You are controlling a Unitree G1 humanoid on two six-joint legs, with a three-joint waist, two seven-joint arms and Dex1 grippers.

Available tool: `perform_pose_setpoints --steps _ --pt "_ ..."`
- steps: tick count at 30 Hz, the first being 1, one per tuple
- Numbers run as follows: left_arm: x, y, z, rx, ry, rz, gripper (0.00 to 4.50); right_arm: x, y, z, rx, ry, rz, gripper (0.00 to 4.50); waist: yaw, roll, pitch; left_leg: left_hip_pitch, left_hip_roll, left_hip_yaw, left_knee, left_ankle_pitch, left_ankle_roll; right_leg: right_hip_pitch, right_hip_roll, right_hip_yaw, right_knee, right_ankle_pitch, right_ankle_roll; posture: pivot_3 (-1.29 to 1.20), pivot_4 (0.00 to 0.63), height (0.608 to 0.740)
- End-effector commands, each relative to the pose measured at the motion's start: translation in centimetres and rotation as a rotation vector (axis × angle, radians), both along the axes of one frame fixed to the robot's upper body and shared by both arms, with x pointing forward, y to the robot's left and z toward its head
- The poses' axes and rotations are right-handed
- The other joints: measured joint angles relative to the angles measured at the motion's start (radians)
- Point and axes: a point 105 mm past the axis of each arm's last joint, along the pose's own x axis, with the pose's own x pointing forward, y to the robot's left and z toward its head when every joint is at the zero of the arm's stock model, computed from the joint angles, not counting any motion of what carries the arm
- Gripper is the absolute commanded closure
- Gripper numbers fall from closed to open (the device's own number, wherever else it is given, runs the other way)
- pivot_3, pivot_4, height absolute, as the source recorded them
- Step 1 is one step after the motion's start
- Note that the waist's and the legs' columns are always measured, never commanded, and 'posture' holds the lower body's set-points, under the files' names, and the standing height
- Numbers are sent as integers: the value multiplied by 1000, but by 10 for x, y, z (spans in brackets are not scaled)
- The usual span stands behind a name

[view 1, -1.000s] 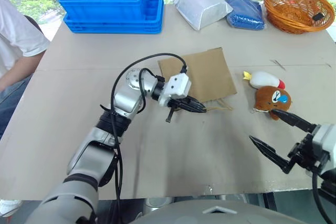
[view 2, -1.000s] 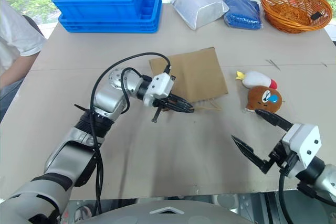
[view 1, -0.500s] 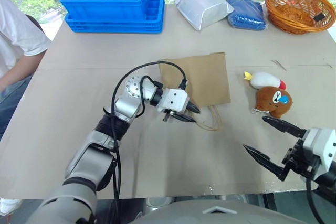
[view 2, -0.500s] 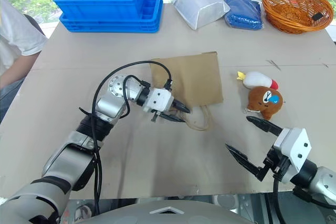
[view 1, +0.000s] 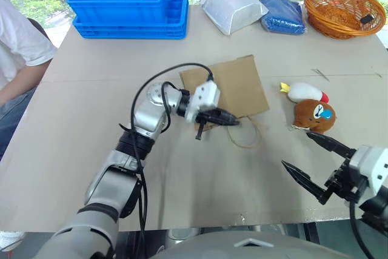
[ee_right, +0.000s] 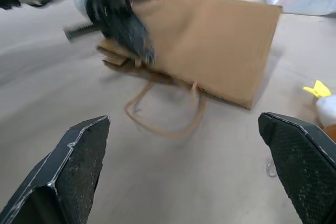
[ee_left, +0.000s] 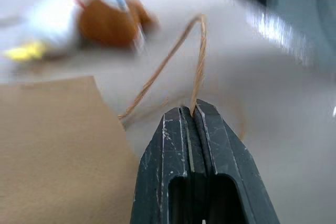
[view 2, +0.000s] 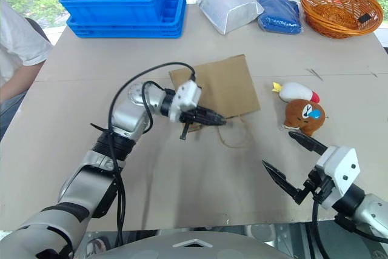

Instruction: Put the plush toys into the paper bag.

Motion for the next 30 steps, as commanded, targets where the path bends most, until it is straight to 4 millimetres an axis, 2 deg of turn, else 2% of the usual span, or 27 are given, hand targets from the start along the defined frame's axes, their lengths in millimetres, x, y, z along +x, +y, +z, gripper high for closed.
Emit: perform_pose_setpoints --steps 1,2,5,7,8,9,13,17,19,21,24,30 --pt "1 -2 40 -165 232 74 4449 19 22 10 36 -19 33 0 -10 -1 0 0 0 0 0 0 0 0 0 0 0 0 0 0 150 740" --pt "1 -3 44 -179 266 90 4449 23 26 10 62 9 56 0 -15 -1 0 0 0 0 1 0 0 0 0 0 0 0 0 0 150 740" --pt "5 -5 56 -254 361 154 4500 49 36 4 40 37 72 868 -16 -1 0 0 0 -1 1 0 0 0 0 -1 1 2 -3 0 150 740" --pt "7 -8 62 -292 404 187 4500 69 44 0 12 45 74 1707 -15 -1 0 0 -1 -3 1 0 0 1 0 -2 1 3 -2 0 150 740" --pt "5 -9 64 -304 417 192 4500 82 49 -1 -1 47 71 2433 -16 -1 0 -1 -1 -3 1 0 0 0 -1 -2 1 3 -2 0 150 740" --pt "3 -11 65 -308 419 196 4500 96 54 -2 -19 44 61 2744 -18 -1 0 -1 -1 -4 1 0 -1 0 -1 -2 0 3 -2 0 150 740" --pt "-6 -14 67 -333 437 221 4500 140 77 -8 -104 71 75 4446 -21 -1 0 -1 -1 -4 1 3 -5 0 -1 -2 1 3 -3 0 150 740" --pt "-9 -15 68 -356 445 248 4500 162 100 -15 -107 104 90 4446 -17 -1 0 -2 -1 -8 -1 3 -6 0 -2 -6 1 3 -3 0 150 740" --pt "-6 -15 71 -388 454 279 4500 162 111 -31 -169 130 140 4446 -18 -1 0 -3 -2 -8 -1 4 -6 -1 -3 -6 1 3 -3 0 150 740" --pt "4 -9 81 -466 478 351 4500 158 121 -55 -250 141 211 4446 -16 0 0 -3 -4 -9 -1 4 -6 0 -4 -7 1 3 -3 0 150 740" --pt "13 5 89 -550 501 449 4500 153 121 -75 -320 139 248 4446 -19 -2 -1 -3 -6 -10 -1 4 -6 0 -7 -7 0 4 -3 0 150 740" --pt "23 41 98 -679 541 637 4500 149 114 -72 -281 116 235 4446 -22 -2 -1 -2 -6 -12 -1 5 -9 0 -9 -6 2 4 -2 0 150 740"
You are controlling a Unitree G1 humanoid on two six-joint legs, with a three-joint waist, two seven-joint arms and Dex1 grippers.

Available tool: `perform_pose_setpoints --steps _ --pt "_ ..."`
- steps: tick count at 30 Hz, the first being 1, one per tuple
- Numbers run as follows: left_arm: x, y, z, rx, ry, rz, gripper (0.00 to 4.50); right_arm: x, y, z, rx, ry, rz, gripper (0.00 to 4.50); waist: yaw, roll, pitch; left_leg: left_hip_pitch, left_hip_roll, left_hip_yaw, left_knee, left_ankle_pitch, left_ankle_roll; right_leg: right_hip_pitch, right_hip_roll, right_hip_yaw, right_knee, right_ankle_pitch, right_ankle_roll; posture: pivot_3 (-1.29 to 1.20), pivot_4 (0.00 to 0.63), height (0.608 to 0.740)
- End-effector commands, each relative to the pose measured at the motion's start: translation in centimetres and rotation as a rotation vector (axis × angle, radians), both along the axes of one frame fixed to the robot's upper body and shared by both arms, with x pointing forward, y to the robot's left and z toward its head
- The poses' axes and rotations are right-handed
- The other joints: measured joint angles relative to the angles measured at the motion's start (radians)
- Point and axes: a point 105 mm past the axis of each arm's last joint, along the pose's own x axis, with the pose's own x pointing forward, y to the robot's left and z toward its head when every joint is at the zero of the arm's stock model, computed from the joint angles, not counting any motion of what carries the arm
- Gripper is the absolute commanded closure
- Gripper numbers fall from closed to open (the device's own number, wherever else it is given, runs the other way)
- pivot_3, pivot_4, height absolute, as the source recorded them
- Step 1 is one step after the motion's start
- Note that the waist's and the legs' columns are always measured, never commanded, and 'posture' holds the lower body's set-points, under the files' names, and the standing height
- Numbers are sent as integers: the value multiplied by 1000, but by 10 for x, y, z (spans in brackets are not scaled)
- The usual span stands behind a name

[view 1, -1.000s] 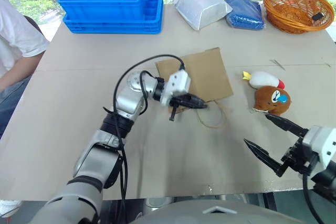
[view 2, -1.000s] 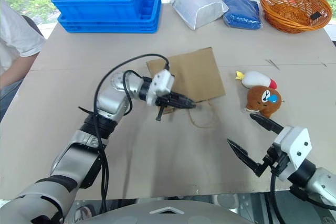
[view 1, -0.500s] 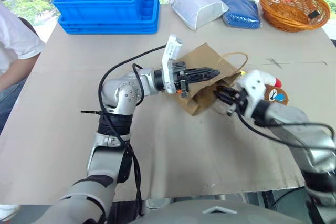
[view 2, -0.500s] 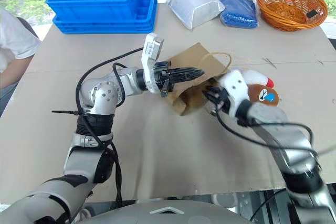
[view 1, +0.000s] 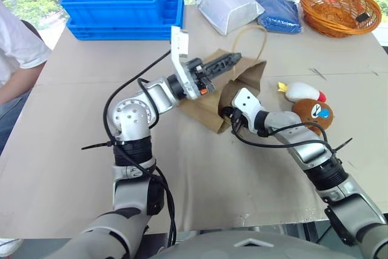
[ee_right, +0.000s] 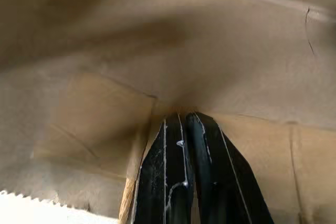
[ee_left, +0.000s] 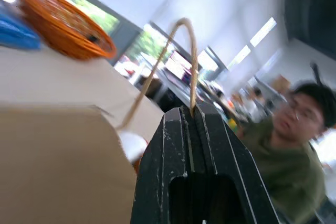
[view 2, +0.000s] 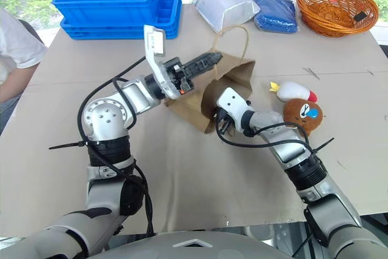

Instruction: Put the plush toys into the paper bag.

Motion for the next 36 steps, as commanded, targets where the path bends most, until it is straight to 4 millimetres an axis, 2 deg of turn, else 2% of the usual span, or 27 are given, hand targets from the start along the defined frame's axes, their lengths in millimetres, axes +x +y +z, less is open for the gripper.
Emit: perform_pose_setpoints --steps 1,5,7,8,9,11,13,14,16,18,19,21,23,25,27,30,31,33,34,36 --pt "-6 16 12 -48 -18 73 4500 -6 -6 -9 -14 17 1 4446 1 0 0 0 0 -1 0 0 0 0 0 0 0 0 0 0 150 740" --pt "-10 19 8 -25 -11 92 4500 -10 -6 16 84 -89 27 4446 7 0 0 -1 -1 -1 0 0 -1 0 -1 -1 0 0 0 0 150 740" --pt "-10 19 7 -9 -16 93 4500 -14 -8 38 171 -157 28 4446 7 0 0 -2 -3 -1 0 0 -1 0 -1 -1 -1 0 0 0 150 740" --pt "-10 20 6 5 -23 94 4500 -17 -11 51 247 -139 17 4446 6 0 0 -2 -3 -1 0 0 -1 0 -1 -1 -1 0 0 0 150 740" --pt "-10 19 6 20 -33 90 4500 -22 -17 64 295 -146 15 4225 6 0 0 -2 -3 -1 0 0 -1 0 -1 -1 -1 0 0 0 150 740" --pt "-11 19 5 36 -45 84 4500 -32 -26 77 318 -153 24 3740 6 0 0 -2 -3 -1 0 0 -1 0 -1 -1 -1 0 0 0 150 740" --pt "-12 18 4 51 -57 75 4500 -44 -41 94 326 -187 2 2770 6 0 0 -2 -3 -1 0 0 -1 0 -1 -2 -1 0 0 0 150 740" --pt "-13 17 4 58 -62 70 4500 -49 -49 103 327 -212 -21 2148 8 0 0 -2 -3 -2 0 0 -1 0 -1 -3 -1 0 0 0 150 740" --pt "-14 17 3 74 -77 62 4500 -59 -68 121 314 -263 -88 1546 11 1 1 -2 -3 -2 -1 0 -1 0 -1 -3 -1 0 0 0 150 740" --pt "-16 16 2 89 -92 57 4500 -66 -90 135 290 -312 -185 561 12 1 1 -3 -3 -3 -1 0 -1 0 -1 -3 -2 0 0 0 150 740" --pt "-16 15 2 96 -101 57 4500 -71 -99 138 271 -308 -219 262 13 2 1 -3 -3 -2 -1 0 -1 0 -1 -2 -2 0 0 0 150 740" --pt "-17 14 3 105 -119 55 4500 -80 -115 137 204 -275 -271 119 18 2 1 -3 -3 -2 -1 0 0 0 -1 -2 -2 0 0 0 150 740" --pt "-18 10 3 119 -139 48 4500 -85 -139 122 67 -194 -355 119 25 2 1 -3 -3 -2 -1 0 0 0 -1 -2 -2 0 0 0 150 740" --pt "-19 5 2 127 -154 38 4500 -82 -162 97 -93 -98 -436 119 27 1 1 -3 -3 -1 -1 -1 3 0 0 -2 -2 -2 -3 0 150 740" --pt "-19 2 0 135 -165 30 4500 -71 -177 74 -162 -31 -491 119 26 0 1 -2 -4 1 -1 -2 3 1 0 -1 -3 -3 -4 0 150 740" --pt "-20 -3 -3 141 -177 23 4500 -45 -197 44 -161 46 -617 119 17 -1 1 0 -3 5 0 -1 4 1 1 3 -3 -3 -4 0 150 740" --pt "-20 -4 -3 142 -182 21 4500 -35 -206 32 -212 47 -645 119 16 -1 1 0 -3 5 0 -1 4 1 1 4 -2 -3 -4 0 150 740" --pt "-21 -6 -4 145 -191 20 4500 -27 -214 17 -261 57 -657 119 14 -1 1 0 -4 5 0 -1 4 1 2 4 -2 -3 -4 0 150 740" --pt "-22 -5 -4 146 -195 23 4500 -26 -215 16 -272 55 -653 611 14 -1 1 0 -4 5 0 -1 3 1 2 4 -2 -3 -4 0 150 740" --pt "-23 -4 -4 148 -197 34 4500 -28 -215 17 -254 67 -637 1277 16 -1 1 0 -3 4 0 0 2 1 2 4 -3 -3 -3 0 150 740"
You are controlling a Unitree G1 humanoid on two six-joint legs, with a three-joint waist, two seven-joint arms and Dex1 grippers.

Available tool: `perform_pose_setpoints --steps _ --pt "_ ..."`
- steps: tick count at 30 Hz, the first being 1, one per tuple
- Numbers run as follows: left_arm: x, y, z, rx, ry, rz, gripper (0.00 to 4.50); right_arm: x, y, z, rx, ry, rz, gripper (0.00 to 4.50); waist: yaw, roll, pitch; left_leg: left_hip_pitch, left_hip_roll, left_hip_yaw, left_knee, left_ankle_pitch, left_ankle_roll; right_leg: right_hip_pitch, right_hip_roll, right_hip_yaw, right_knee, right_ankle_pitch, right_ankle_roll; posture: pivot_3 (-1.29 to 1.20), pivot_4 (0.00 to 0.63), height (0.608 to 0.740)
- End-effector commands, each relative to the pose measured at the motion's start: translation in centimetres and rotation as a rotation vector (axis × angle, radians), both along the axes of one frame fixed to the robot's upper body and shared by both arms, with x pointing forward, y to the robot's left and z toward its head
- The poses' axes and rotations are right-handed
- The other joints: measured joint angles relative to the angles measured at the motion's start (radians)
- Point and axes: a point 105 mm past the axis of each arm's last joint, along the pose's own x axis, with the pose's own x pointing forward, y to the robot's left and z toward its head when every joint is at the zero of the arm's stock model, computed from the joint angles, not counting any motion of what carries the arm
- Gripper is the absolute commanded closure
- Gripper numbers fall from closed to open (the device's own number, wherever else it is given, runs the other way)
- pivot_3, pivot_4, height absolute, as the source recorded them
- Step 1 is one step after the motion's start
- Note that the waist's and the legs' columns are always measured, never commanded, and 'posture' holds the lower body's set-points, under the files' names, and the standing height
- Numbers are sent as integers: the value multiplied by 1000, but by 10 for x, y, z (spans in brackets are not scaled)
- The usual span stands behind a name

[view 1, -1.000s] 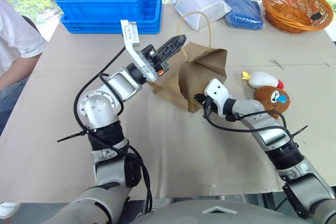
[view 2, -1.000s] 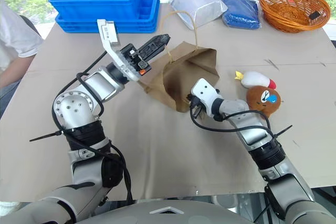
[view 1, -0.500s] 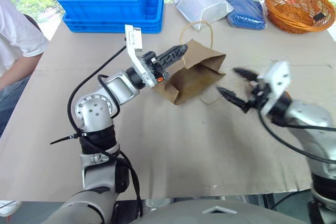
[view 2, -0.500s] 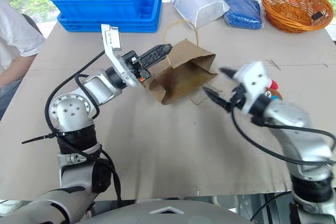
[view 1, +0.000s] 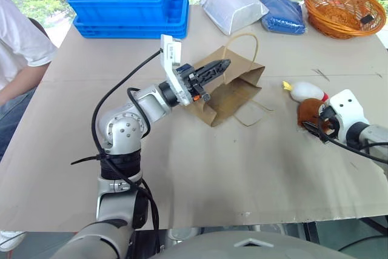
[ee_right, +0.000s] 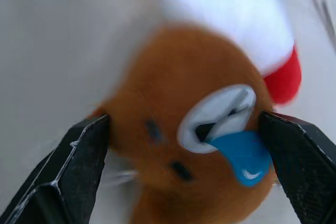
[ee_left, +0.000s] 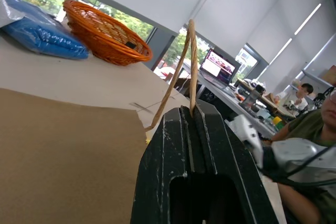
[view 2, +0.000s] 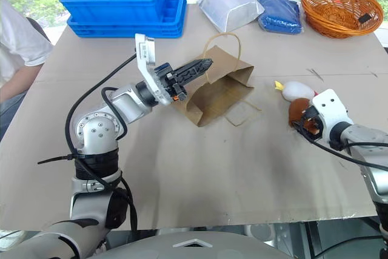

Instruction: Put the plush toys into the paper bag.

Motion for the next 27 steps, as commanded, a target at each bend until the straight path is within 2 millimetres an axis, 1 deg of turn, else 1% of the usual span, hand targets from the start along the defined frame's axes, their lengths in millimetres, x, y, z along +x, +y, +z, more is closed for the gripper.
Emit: perform_pose_setpoints --steps 1,3,4,5,7,9,10,11,12,13,15,17,19,20,21,22,24,25,26,27 --pt "-8 2 13 -11 -77 1 4500 -2 -8 -1 -20 5 -7 1757 1 0 0 0 0 -1 0 0 -1 0 0 0 0 2 3 0 150 740" --pt "-9 1 13 -10 -77 7 4500 -8 -11 1 -37 -2 0 2687 6 0 0 -1 1 -1 0 0 -1 0 0 0 0 2 4 0 150 740" --pt "-10 1 13 -9 -77 9 4500 -14 -15 12 -33 -31 -8 3139 10 0 0 -1 1 -1 0 0 0 0 0 0 0 2 4 0 150 740" --pt "-10 1 13 -6 -78 12 4500 -19 -13 26 -11 -70 12 3647 15 0 0 -1 1 -1 0 0 0 0 0 0 0 2 4 0 150 740" --pt "-10 2 13 0 -83 23 4500 -29 2 58 110 -144 86 4440 17 0 0 -2 0 -3 0 -1 1 0 0 -2 0 2 4 0 150 740" --pt "-8 4 13 5 -88 42 4500 -41 29 89 217 -195 216 4477 11 1 1 -2 0 -3 0 -1 1 0 0 -1 0 2 4 0 150 740" --pt "-7 4 13 1 -82 40 4500 -46 47 104 256 -224 295 4477 7 1 1 -2 1 -2 0 -1 2 0 0 -1 -1 2 4 0 150 740" --pt "-7 4 13 -3 -78 38 4500 -48 63 115 286 -246 358 4477 -2 1 1 -1 1 -1 0 -2 3 0 0 -1 0 2 4 0 150 740" --pt "-7 3 13 -9 -73 35 4500 -46 80 120 294 -265 418 4477 -6 1 1 0 2 -1 0 -2 3 0 1 -1 0 2 4 0 150 740" --pt "-7 2 13 -12 -72 27 4500 -41 98 119 290 -257 471 4477 -12 1 1 1 3 -2 0 -2 3 1 2 -2 0 2 4 0 150 740" --pt "-8 0 14 -10 -80 12 4500 -34 125 109 261 -219 556 4477 -13 0 1 1 4 -4 0 -2 3 1 3 -3 1 2 4 0 150 740" --pt "-9 -1 17 -14 -88 5 4500 -26 138 98 218 -186 595 4477 -10 1 1 1 3 -5 0 -2 3 1 3 -4 1 2 3 0 150 740" --pt "-10 -1 22 -24 -96 -6 4500 -11 152 80 142 -152 644 4477 -9 1 1 -1 3 -5 0 0 0 0 2 -4 1 2 3 0 150 740" --pt "-12 -1 23 -22 -101 -16 4500 -4 159 75 133 -147 663 4477 -8 1 1 -2 2 -5 0 1 -2 -1 1 -4 0 2 3 0 150 740" --pt "-14 -1 23 -20 -103 -24 4500 4 165 74 131 -154 673 4477 -9 0 1 -3 1 -4 0 1 -2 -1 0 -4 0 2 3 0 150 740" --pt "-16 -1 22 -23 -97 -33 4500 16 177 75 124 -177 695 4477 -12 0 1 -3 0 -4 0 1 -2 -1 -1 -4 -1 2 4 0 150 740" --pt "-18 -1 19 -25 -89 -38 4500 33 202 74 105 -214 753 4477 -16 1 2 -3 0 -3 0 1 -2 -2 -2 -3 -1 2 4 0 150 740" --pt "-19 -1 17 -25 -85 -31 4500 39 213 69 72 -216 783 4477 -16 1 2 -3 0 -3 0 1 -2 -2 -2 -3 -1 2 4 0 150 740" --pt "-18 -1 16 -25 -81 -24 4500 42 223 63 63 -194 823 4477 -15 1 2 -3 0 -5 -1 1 -2 -2 -2 -4 -1 2 4 0 150 740" --pt "-18 -1 15 -29 -75 -18 4500 44 233 62 99 -188 847 4477 -12 1 2 -3 0 -5 -1 1 -2 -2 -1 -5 0 2 4 0 150 740"
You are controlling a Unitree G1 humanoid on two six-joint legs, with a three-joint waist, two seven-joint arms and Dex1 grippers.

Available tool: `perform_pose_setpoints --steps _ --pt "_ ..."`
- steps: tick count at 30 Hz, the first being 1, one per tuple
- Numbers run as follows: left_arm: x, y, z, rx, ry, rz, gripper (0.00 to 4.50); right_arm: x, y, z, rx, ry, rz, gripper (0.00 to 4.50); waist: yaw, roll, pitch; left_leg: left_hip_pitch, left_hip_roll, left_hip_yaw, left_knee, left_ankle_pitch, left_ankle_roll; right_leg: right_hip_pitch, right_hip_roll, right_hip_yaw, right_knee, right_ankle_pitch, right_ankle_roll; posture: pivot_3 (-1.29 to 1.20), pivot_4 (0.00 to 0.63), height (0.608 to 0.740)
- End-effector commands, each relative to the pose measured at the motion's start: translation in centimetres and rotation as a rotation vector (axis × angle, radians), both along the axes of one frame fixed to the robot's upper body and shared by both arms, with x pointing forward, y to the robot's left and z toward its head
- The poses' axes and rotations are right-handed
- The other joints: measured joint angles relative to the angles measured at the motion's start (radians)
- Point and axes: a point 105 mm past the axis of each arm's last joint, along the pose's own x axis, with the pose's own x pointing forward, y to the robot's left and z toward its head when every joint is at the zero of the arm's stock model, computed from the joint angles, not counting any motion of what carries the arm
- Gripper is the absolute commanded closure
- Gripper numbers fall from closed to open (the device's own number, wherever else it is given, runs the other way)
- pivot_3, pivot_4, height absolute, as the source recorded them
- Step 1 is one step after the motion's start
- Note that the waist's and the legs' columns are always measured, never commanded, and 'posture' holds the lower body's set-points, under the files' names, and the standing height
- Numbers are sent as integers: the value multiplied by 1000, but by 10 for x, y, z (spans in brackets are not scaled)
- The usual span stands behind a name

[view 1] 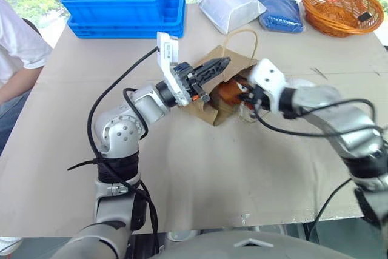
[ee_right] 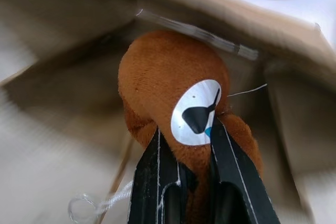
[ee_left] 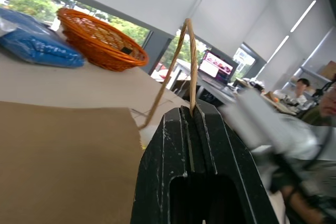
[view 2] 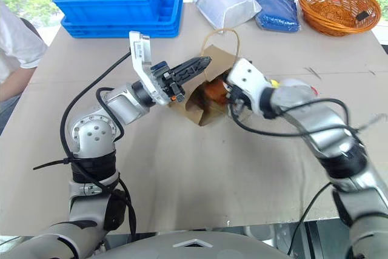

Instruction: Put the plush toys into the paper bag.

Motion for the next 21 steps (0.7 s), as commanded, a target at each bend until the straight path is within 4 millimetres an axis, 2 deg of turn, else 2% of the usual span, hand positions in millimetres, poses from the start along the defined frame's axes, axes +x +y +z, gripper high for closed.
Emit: perform_pose_setpoints --steps 1,4,6,9,12,15,17,21 --pt "-6 0 7 -24 -31 -1 4500 8 28 -5 -9 -27 107 4477 3 0 0 0 0 -2 -1 0 0 0 0 -1 1 0 0 0 150 740" --pt "-5 3 7 -32 -26 30 4500 5 24 -7 -67 -90 168 3528 14 0 0 -3 0 -4 -1 0 -1 -2 0 -3 1 0 0 0 150 740" --pt "-4 8 6 -39 -20 59 4500 -5 8 7 -18 -107 161 2493 23 1 0 -7 -2 -5 0 0 -1 -5 -3 -2 1 0 0 0 150 740" --pt "-3 13 4 -40 -15 86 4500 -27 -17 28 44 -115 157 2493 30 1 0 -19 -7 -8 2 0 -1 -14 -12 -4 2 1 0 0 150 740" --pt "-2 14 -1 -35 -7 92 4500 -49 -37 50 155 -79 123 2493 30 1 0 -19 -8 -9 2 0 0 -14 -16 -7 0 1 0 0 150 740" --pt "-2 18 -6 -29 -6 99 4500 -62 -64 62 205 -36 27 2493 29 1 0 -19 -7 -11 2 0 -1 -13 -15 -11 1 1 0 0 150 740" --pt "-1 18 -6 -36 -6 96 4500 -61 -78 61 226 -32 -59 2493 29 1 0 -18 -6 -12 1 1 -1 -12 -15 -13 1 0 0 0 150 740" --pt "-1 9 -4 -47 -16 71 4500 -52 -67 41 217 4 -87 2493 22 1 0 -15 -6 -9 1 1 -1 -10 -11 -14 2 0 0 0 150 740"
